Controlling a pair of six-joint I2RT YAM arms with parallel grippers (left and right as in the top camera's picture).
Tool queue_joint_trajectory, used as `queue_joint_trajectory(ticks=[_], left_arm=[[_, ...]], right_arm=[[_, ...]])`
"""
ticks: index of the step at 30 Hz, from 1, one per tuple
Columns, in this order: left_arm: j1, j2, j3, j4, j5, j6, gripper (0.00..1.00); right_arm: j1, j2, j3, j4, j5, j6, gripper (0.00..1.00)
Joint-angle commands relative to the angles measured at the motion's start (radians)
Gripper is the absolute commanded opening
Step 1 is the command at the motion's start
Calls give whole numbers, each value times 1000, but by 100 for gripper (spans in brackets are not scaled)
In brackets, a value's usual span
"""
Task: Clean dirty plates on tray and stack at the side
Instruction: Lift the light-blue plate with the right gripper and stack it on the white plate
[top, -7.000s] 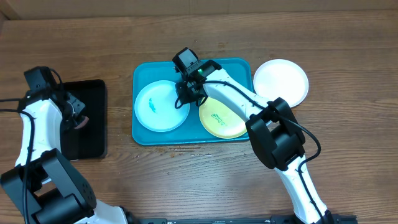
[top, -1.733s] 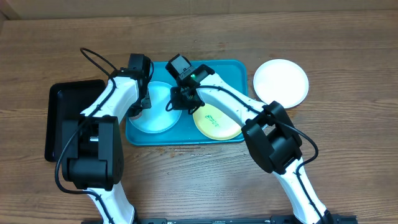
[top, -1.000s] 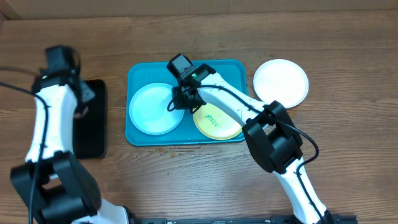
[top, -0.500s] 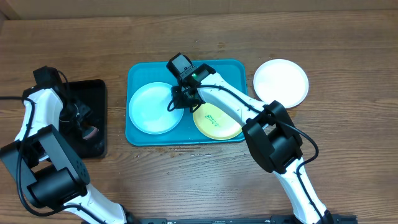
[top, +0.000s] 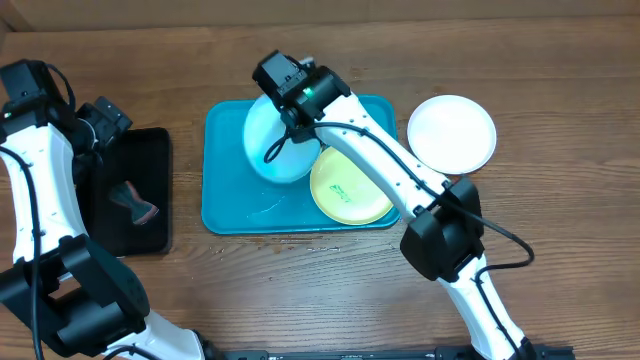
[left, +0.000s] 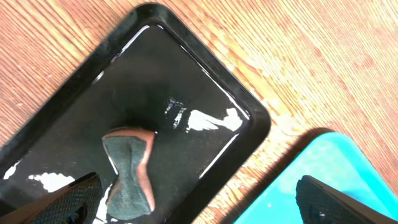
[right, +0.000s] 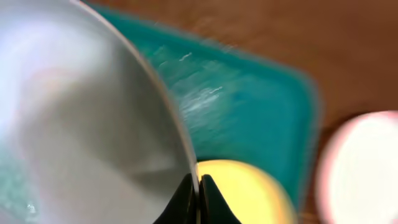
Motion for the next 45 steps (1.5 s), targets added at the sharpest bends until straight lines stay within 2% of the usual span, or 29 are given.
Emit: queue_joint_trajectory(ticks=[1, 5, 8, 19, 22, 24, 28, 31, 34, 38, 45], left_arm=[[1, -9, 8, -6, 40, -13, 100], [1, -9, 8, -6, 40, -13, 100], [1, -9, 8, -6, 40, -13, 100], [1, -9, 8, -6, 40, -13, 100], [1, -9, 8, -6, 40, -13, 100], [1, -9, 8, -6, 40, -13, 100], [1, -9, 8, -6, 40, -11, 100], [1, -9, 8, -6, 40, -10, 100], [1, -9, 8, -7, 40, -10, 100], [1, -9, 8, -7, 40, -9, 100], [1, -9, 3, -7, 32, -10, 100]], right_arm=[[83, -35, 113, -68, 494, -33, 4], [155, -35, 146, -136, 819, -54, 4], [209, -35, 146, -146, 976, -137, 4], [285, -35, 146, -106, 1008, -163, 4], [256, -35, 146, -54, 882, -159, 4], [217, -35, 146, -15, 688, -148, 7], [68, -34, 146, 19, 116, -72, 7], [-64, -34, 146, -1, -186, -72, 4], [-217, -34, 146, -65, -378, -72, 4], [-424, -34, 145, -198, -486, -73, 4], [-739, -30, 111, -346, -484, -85, 4]])
